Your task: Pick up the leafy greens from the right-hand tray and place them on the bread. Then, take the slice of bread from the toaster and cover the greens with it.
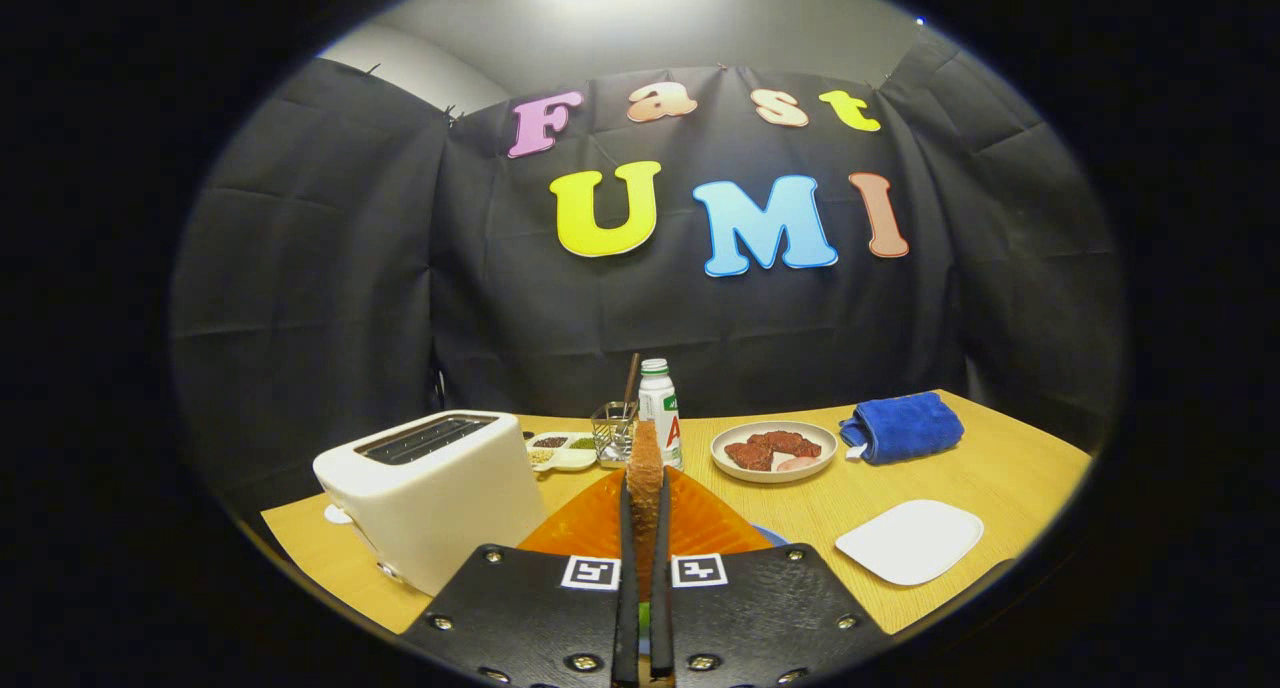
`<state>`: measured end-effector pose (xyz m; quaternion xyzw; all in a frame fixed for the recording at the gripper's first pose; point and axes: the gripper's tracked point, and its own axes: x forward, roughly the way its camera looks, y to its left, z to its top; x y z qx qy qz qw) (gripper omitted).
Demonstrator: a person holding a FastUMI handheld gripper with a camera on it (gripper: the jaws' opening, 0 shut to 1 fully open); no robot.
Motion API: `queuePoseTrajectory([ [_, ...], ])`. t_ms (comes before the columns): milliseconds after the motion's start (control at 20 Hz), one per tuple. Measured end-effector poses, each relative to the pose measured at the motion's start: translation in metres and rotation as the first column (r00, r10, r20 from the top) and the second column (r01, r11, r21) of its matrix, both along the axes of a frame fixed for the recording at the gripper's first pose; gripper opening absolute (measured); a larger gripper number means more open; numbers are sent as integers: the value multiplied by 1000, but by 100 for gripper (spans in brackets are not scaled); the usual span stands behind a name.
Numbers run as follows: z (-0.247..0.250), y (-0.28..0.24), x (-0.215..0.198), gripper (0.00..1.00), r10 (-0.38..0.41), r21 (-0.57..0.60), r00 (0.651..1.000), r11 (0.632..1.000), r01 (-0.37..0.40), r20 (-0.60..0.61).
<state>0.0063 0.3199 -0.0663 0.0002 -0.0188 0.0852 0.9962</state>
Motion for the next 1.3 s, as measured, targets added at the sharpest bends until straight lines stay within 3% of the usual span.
queuePoseTrajectory([
  [400,-32,31,5,5,50,-2,998,999,-50,-36],
  [700,-52,16,12,5,15,-43,997,999,-19,-70],
  [950,-69,-10,12,16,-12,-63,992,998,4,-128],
  [1150,-83,-25,21,33,-26,-65,986,998,16,-167],
  [1300,-87,-35,25,33,-24,-46,983,999,16,-181],
])
